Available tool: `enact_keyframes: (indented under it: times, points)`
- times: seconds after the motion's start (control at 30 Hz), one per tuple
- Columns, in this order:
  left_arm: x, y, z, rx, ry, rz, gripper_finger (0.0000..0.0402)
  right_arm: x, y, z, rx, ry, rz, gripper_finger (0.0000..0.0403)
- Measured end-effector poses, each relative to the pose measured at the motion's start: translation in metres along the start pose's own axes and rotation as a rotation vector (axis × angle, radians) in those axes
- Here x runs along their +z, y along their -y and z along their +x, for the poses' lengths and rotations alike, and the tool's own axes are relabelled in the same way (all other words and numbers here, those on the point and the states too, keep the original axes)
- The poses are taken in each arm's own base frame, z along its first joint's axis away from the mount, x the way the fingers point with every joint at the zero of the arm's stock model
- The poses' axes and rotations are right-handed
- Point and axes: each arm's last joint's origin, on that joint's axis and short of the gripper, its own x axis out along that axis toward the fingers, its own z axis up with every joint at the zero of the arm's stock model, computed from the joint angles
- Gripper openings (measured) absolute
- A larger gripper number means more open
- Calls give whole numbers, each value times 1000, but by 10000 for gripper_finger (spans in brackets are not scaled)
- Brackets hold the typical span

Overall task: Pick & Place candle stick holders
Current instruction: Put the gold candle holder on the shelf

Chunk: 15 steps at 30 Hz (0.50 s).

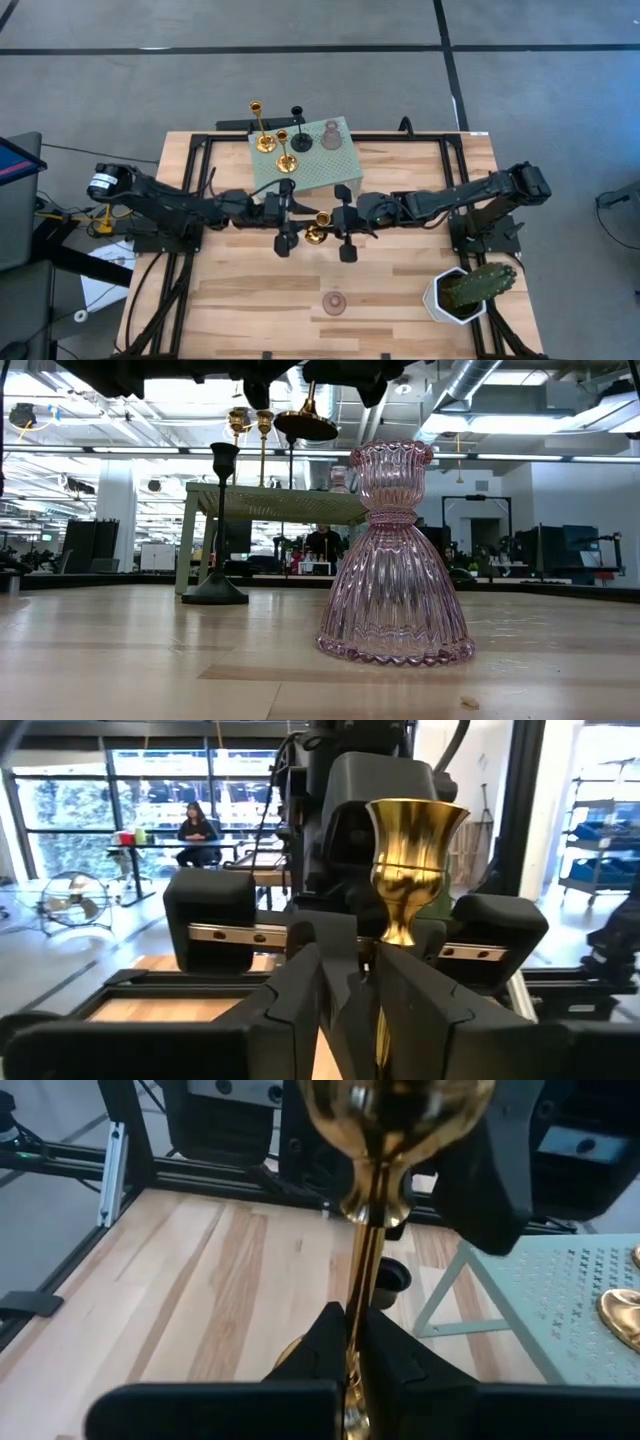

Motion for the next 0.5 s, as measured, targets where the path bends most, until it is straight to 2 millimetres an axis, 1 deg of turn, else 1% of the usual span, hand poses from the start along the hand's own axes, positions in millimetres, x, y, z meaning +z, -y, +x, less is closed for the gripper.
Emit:
enact_keyframes:
  times: [0.13, 0.37, 0.5]
  points:
    - [-3, 1, 2, -18, -6, -38, 102, -1, 0, 0, 2, -4, -1, 0]
    - [-6, 2, 2, -45, -21, -39, 102, -4, -1, 0, 6, -40, -6, 0]
    - [-6, 4, 2, -70, -26, -40, 102, -6, -5, -1, 32, -62, -12, 0]
